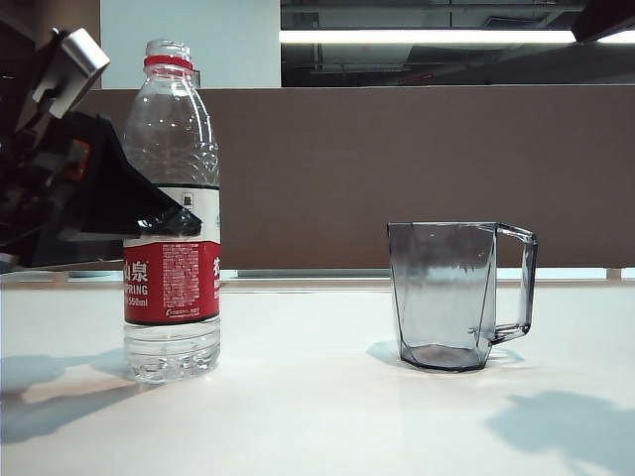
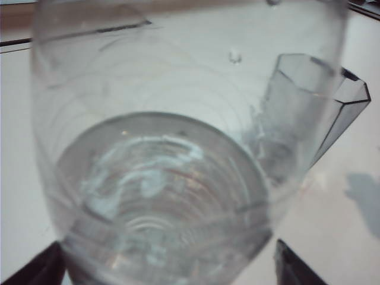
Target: Pick up the mineral water bottle with the left hand on the table and pour water into the mug until it's half full.
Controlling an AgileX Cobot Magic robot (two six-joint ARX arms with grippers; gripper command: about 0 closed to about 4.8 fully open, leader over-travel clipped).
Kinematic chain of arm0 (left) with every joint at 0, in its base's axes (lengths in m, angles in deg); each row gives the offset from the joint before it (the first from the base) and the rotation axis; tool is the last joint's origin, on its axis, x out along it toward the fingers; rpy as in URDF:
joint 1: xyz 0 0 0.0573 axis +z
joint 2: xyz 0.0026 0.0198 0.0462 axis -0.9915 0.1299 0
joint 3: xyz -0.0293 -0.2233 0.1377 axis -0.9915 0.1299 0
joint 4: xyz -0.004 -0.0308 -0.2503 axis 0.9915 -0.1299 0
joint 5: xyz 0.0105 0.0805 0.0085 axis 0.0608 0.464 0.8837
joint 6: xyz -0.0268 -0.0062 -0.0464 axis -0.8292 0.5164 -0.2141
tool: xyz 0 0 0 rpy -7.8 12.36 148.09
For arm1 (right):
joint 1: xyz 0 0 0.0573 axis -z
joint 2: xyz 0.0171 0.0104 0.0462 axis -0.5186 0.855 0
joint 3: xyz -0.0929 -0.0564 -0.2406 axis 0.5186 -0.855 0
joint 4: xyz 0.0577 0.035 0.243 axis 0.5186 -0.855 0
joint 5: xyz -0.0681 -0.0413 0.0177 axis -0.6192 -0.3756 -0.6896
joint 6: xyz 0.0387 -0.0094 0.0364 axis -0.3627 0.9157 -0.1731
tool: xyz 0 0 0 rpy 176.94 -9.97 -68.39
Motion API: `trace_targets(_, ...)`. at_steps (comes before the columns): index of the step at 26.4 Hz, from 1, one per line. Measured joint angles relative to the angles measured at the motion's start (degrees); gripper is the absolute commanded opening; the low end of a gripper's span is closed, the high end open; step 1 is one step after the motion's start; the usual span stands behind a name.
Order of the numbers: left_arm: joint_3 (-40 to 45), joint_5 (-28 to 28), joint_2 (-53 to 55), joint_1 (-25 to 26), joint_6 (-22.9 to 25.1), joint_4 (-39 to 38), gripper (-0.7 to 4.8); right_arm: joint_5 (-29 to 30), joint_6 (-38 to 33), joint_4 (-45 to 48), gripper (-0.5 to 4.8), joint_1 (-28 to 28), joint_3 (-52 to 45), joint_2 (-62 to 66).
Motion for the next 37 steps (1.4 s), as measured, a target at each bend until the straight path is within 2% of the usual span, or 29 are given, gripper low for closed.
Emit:
trace_targets(4,-0.3,0.0,2.7,0.0,0.0,3.8,4.79,0.0,0.0,0.0,-0.05,0.0,0.0,0.0)
trace_targets(23,-4.3,0.0,12.2,-0.2,0.0,10.4,4.79,0.0,0.0,0.0,-0.05,0.0,0.0,0.0)
trace_targets(37,-4.9,-1.1,12.3,-0.2,-0.2,10.9,4.79,0.0,0.0,0.0,-0.05,0.0,0.0,0.0)
